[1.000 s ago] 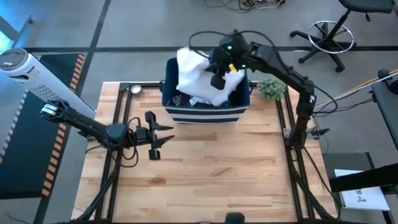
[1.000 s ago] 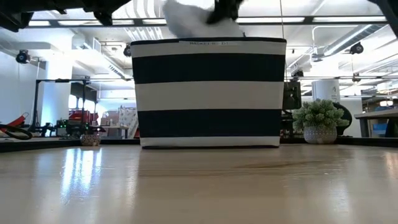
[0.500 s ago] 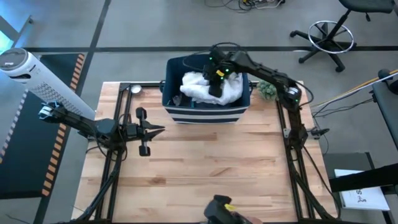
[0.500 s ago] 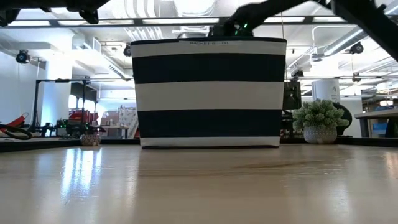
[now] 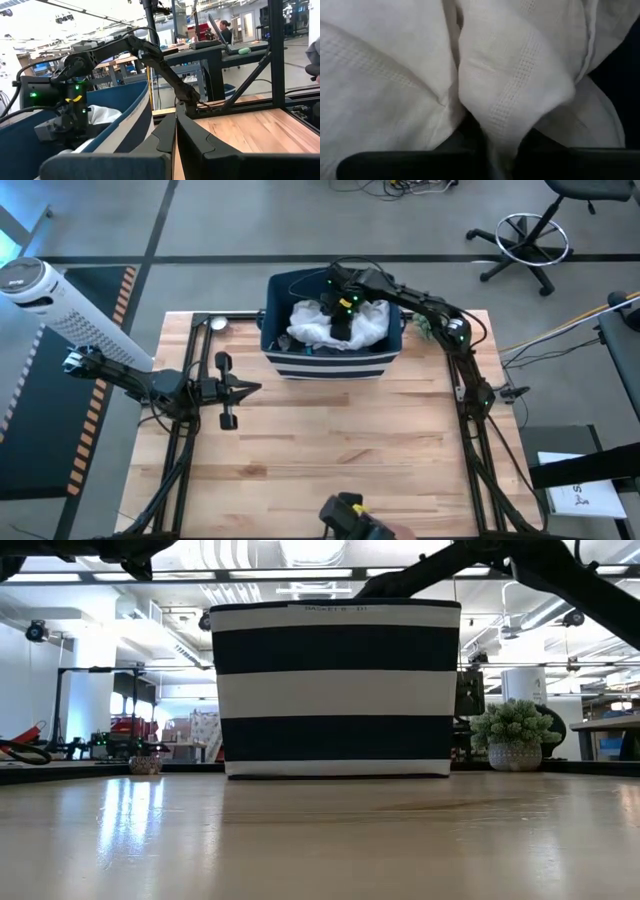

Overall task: Sort clothes
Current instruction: Put the white polo shirt into the laundry organizer

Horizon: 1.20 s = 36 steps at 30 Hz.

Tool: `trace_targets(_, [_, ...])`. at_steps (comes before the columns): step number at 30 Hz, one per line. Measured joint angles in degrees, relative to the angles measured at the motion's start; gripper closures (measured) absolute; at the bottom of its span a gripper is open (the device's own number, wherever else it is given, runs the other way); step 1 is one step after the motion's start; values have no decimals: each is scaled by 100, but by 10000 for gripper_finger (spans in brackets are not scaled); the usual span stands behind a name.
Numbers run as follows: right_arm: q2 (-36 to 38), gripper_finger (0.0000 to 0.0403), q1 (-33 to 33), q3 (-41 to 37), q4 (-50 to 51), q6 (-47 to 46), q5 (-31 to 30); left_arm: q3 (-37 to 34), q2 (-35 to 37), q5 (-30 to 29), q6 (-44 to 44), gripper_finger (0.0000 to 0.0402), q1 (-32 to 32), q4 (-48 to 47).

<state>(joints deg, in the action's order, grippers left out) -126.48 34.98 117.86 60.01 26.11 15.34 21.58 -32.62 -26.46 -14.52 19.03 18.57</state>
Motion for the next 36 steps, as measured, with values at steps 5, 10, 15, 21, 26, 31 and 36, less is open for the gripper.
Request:
trace_targets(5, [379,291,-84,-34,194,-32,-86,0,0,0,0,400,0,0])
trace_targets(10, [978,188,-168,-34,72,-95,-135,0,0,-1,0,400,0,5])
trace_targets(15, [1506,114,-261,-33,-100,-247,-345,0,4,-2,0,400,0,22])
trace_targets(21, [2029,89,-328,-19,-163,-275,-339,25,22,-4,0,400,0,15])
trace_targets(26, [2047,176,-324,-26,554,-63,-119,118,37,-4,2,400,0,-59])
trace_targets(31, [1685,342,-323,-245,1081,337,-141,252,63,-7,2,400,0,-271])
trace_targets(36, [1173,386,-189,-480,795,475,-140,384,61,-7,2,400,0,-403])
